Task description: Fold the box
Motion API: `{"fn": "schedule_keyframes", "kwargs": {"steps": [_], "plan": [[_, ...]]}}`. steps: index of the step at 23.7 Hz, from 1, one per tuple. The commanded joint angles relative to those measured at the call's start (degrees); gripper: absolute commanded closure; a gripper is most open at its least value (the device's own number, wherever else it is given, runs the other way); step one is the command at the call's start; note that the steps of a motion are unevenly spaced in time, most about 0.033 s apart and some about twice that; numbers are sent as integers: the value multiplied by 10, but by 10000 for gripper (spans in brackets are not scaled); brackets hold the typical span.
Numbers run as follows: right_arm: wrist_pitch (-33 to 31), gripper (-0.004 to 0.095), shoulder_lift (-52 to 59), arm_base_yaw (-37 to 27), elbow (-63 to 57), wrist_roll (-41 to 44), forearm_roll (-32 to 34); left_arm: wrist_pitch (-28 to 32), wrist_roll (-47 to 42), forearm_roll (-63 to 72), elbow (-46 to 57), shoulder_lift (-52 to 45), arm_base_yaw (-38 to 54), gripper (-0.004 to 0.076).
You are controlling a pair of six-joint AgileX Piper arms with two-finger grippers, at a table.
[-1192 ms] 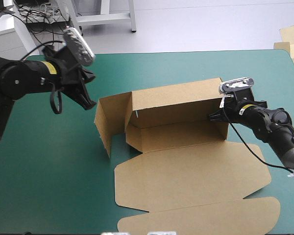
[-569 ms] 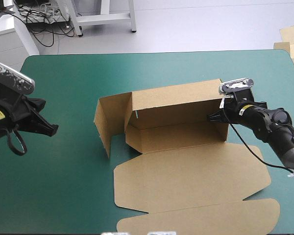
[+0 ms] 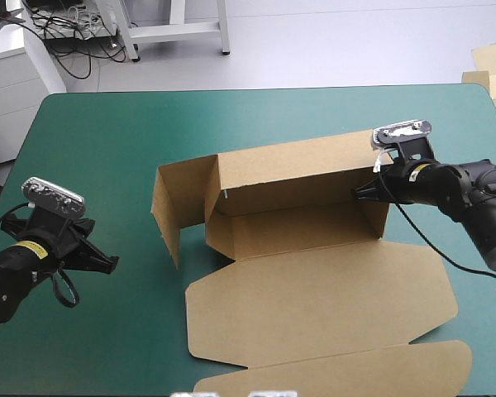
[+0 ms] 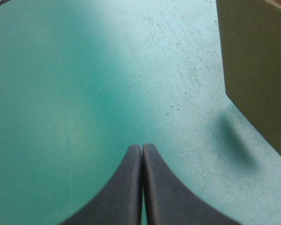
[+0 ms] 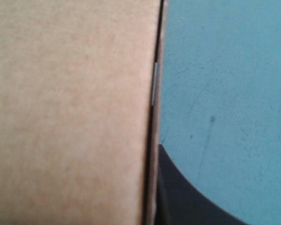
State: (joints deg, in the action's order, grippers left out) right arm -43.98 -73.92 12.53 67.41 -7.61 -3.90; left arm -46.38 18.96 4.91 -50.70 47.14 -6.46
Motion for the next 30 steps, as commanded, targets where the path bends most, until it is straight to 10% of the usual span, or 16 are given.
{"fn": "schedule_keyframes", "kwargs": {"steps": [1,7,16,25,30], "plan": [[-102,909,10,-1,53,-4,-7,50,-6,-13,-14,-5,0,734],[-236,913,-86,-1,98,-11,-7,74,-6,-14,-14,-5,0,734],[-122,897,-210,-1,128,-28,-7,75,-6,-15,-14,-5,0,734],[-94,193,-281,-1,246,-29,-40,69,-6,1,-14,-5,0,734],[-145,117,-279,-1,306,-29,-35,62,-6,-1,-14,-6,0,734]]}}
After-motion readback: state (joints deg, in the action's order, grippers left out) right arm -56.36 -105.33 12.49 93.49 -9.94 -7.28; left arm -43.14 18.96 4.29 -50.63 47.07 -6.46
